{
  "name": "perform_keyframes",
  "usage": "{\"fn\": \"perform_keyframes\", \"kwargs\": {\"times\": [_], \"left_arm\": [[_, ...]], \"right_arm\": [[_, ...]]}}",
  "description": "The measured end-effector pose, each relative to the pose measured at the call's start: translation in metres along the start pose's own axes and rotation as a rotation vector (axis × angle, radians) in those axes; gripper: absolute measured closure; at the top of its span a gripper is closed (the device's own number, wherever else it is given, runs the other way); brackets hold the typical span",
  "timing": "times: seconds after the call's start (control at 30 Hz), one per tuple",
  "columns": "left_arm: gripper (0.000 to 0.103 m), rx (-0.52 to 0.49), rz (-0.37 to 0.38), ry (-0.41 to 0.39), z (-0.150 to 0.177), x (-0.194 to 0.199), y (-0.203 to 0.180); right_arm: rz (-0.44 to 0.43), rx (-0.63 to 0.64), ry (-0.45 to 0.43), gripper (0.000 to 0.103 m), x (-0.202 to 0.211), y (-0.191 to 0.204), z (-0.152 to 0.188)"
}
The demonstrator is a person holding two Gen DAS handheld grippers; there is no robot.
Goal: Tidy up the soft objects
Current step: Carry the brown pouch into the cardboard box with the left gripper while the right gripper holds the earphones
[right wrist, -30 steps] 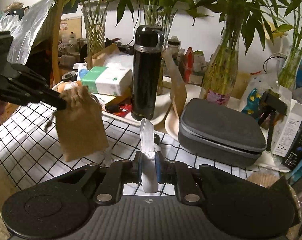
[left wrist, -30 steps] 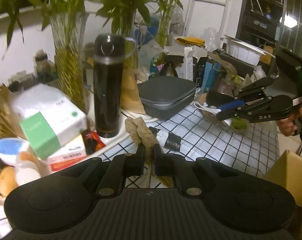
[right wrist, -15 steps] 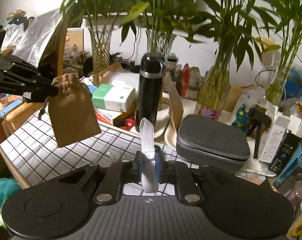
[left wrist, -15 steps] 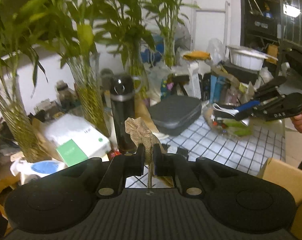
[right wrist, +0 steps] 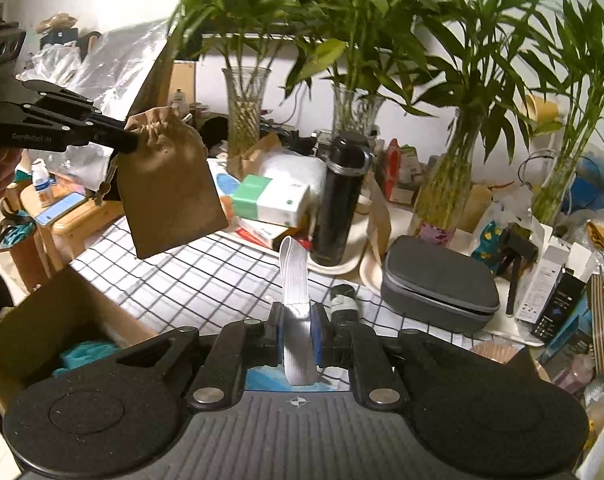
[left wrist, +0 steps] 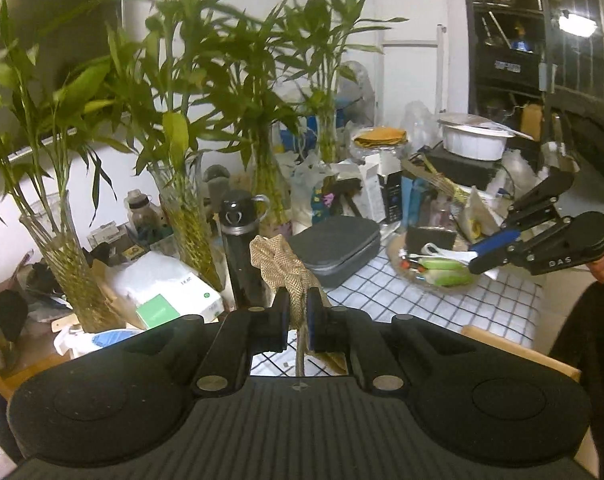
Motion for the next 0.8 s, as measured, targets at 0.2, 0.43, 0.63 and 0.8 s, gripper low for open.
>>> {"fn": "perform_keyframes", "kwargs": {"times": [0.2, 0.43, 0.63, 0.8], "left_arm": [[0.094, 0.016, 0.020, -0.003, -0.004, 0.034, -0.017], [0.094, -0.017, 0.045, 0.011, -0.002, 0.062, -0.045], [0.094, -0.013, 0.095, 0.037, 0.012, 0.068, -0.068], [0.086, 0.069, 0.141, 0.085, 0.033, 0.061, -0.076]], "right_arm": [[-0.011, 0.016, -0.007, 0.087, 0.025, 0.020, 0.003], [-0.023, 0.039, -0.011, 0.087, 0.050, 0.039, 0.012], [-0.039, 0.043, -0.013, 0.087, 0.066, 0.050, 0.020], [-0.055, 0.039, -0.013, 0.087, 0.072, 0.060, 0.025]]}}
Point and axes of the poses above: each gripper's, at about its wrist camera, not at the fingertips, and x roughly against the way its jaws point, y to its left, z to its underside, the point moved 1 cm from there along -x, roughly the way its jaws point, and after that the axes turned 9 degrees about -y, right-handed, at the moved point
